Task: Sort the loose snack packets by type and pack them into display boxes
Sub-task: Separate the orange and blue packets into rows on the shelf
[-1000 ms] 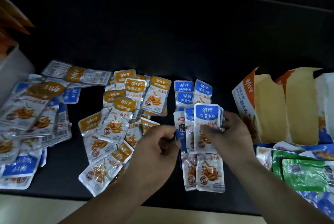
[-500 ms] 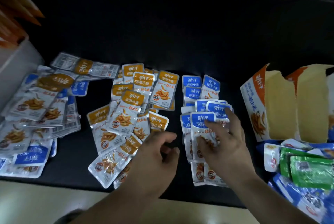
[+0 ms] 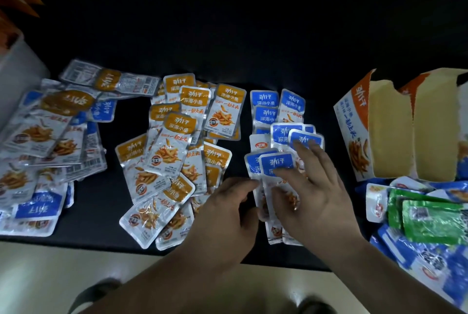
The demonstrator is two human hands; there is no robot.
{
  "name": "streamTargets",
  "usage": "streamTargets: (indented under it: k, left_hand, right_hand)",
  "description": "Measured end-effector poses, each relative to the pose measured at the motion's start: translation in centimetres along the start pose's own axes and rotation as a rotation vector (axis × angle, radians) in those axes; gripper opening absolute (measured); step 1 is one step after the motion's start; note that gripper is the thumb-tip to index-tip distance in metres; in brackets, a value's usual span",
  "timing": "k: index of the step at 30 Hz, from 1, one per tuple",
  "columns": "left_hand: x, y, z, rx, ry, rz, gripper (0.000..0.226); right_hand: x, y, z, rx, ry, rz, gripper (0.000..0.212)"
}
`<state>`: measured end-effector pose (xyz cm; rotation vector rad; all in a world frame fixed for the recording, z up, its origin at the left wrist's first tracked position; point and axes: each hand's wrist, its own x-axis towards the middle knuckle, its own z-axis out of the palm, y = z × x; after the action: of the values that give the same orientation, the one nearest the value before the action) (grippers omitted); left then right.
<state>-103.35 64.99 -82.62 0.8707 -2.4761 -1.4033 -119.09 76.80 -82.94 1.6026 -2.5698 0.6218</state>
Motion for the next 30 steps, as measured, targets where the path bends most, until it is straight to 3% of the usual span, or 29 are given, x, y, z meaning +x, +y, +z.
streamTargets:
  k: [8,13,16,21,24,27,30]
  left_hand:
    - [-2.5,-0.2,-4.8,-0.171,0.116,-0.110,0.026]
    - [-4.3,-3.1,-9.2,-0.201,0.245,-0.155,0.029]
    - [-6.2,-5.7,-11.3,-0.038,0.369,-0.152,0.032]
    - [-9.9,-10.9,-14.1,0.519,0.515,-0.018,0.027]
    - [-11.5,-13.6,-15.8,0.591,0.547,-0.200,0.050]
    - [-12.0,-16.0,-17.4,0.661,0.521,-0.364,0.081]
    - [-11.8,-17.7,-18.1,0.667,0.433,-0.371,0.085]
  right_hand:
    - [2.0,-5.8,-0.6,0.132,0.059,-0.053,0.011]
    - [5.0,-12.1,0.8,0.537,-0.298,0.120,0.017]
    - [6.4,-15.1,1.9,0.624,-0.433,0.154,0.012]
    - [8.9,-20.2,3.7,0.451,-0.519,0.025,0.021]
    - [10.6,-23.4,4.8,0.200,-0.708,-0.157,0.037]
    - [12.3,-26.0,6.4,0.106,-0.792,-0.233,0.058]
    - [13.6,-27.5,8.4,0.065,-0.823,-0.252,0.076]
